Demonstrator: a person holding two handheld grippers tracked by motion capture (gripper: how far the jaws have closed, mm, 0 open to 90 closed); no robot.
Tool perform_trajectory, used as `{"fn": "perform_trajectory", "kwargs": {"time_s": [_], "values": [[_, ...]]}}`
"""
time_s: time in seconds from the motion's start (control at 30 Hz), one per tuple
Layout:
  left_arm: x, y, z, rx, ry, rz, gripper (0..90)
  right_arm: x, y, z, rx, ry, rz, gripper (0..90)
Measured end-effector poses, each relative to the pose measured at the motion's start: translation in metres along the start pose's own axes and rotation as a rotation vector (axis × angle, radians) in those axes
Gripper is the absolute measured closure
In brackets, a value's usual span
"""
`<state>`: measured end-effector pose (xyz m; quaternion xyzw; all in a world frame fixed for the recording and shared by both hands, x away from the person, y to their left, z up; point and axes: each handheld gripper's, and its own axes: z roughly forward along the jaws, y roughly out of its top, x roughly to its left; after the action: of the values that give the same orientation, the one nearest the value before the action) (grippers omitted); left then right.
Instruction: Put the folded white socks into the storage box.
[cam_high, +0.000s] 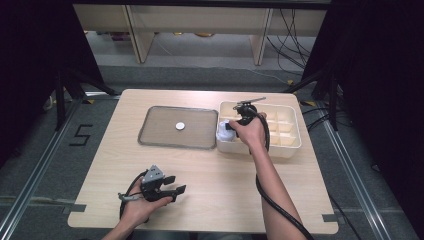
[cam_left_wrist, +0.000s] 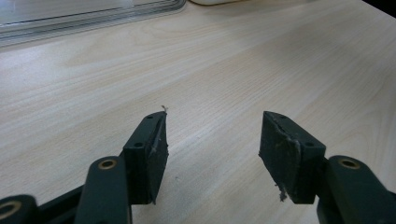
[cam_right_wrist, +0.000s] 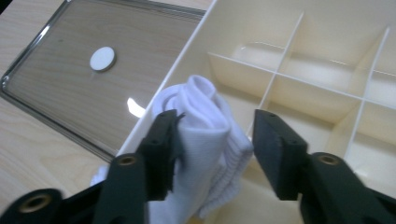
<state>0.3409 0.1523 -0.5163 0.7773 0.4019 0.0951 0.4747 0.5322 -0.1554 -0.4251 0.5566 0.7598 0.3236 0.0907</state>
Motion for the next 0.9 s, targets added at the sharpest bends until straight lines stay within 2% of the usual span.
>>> {"fn": "perform_trajectory", "kwargs": {"time_s": [0.03, 0.07, 0.17, 0.2, 0.27, 0.33, 0.37, 0.4, 0.47, 0.5, 0.53, 0.77, 0.8, 0.9], "values": [[0.000, 0.000, 0.000, 0.000, -0.001, 0.000, 41.1, 0.002, 0.001, 0.000, 0.007, 0.005, 0.005, 60.7], [0.000, 0.000, 0.000, -0.004, -0.002, -0.004, 41.1, 0.002, 0.000, 0.000, -0.012, 0.015, -0.003, 62.5], [0.000, 0.000, 0.000, -0.004, 0.001, -0.005, 41.1, 0.001, 0.000, 0.000, 0.002, 0.000, -0.053, 67.3], [0.000, 0.000, 0.000, -0.005, 0.002, -0.005, 41.1, 0.002, 0.000, 0.000, -0.004, 0.009, -0.035, 68.5], [0.000, 0.000, 0.000, -0.006, 0.004, -0.004, 41.1, 0.004, -0.001, 0.000, -0.021, 0.004, -0.044, 70.9], [0.000, 0.000, 0.000, -0.007, 0.002, -0.005, 41.1, 0.008, 0.000, -0.002, -0.003, -0.007, -0.050, 73.1], [0.000, 0.000, 0.000, -0.004, 0.001, -0.005, 41.1, 0.008, -0.001, -0.002, -0.013, -0.013, -0.083, 73.6], [0.000, 0.000, 0.000, -0.004, 0.001, -0.005, 41.1, 0.011, -0.003, -0.003, -0.015, -0.021, -0.080, 74.0], [0.000, 0.000, 0.000, -0.004, 0.002, -0.004, 41.1, 0.014, -0.004, -0.002, -0.019, -0.043, -0.114, 74.4], [0.000, 0.000, 0.000, -0.004, 0.003, -0.004, 41.1, 0.017, -0.004, -0.002, -0.016, -0.057, -0.097, 74.7], [0.000, 0.000, 0.000, -0.004, 0.003, -0.003, 41.1, 0.018, -0.005, -0.002, -0.018, -0.047, -0.103, 75.0], [0.000, 0.000, 0.000, -0.004, 0.002, -0.002, 41.1, 0.027, -0.008, 0.000, -0.013, -0.082, -0.193, 76.0], [0.000, 0.001, -0.001, 0.000, 0.005, 0.000, 41.1, 0.028, -0.009, 0.000, -0.008, -0.079, -0.184, 76.1], [0.000, 0.000, 0.000, -0.003, 0.006, -0.003, 41.1, 0.032, -0.011, 0.001, -0.005, -0.097, -0.211, 76.3]]}}
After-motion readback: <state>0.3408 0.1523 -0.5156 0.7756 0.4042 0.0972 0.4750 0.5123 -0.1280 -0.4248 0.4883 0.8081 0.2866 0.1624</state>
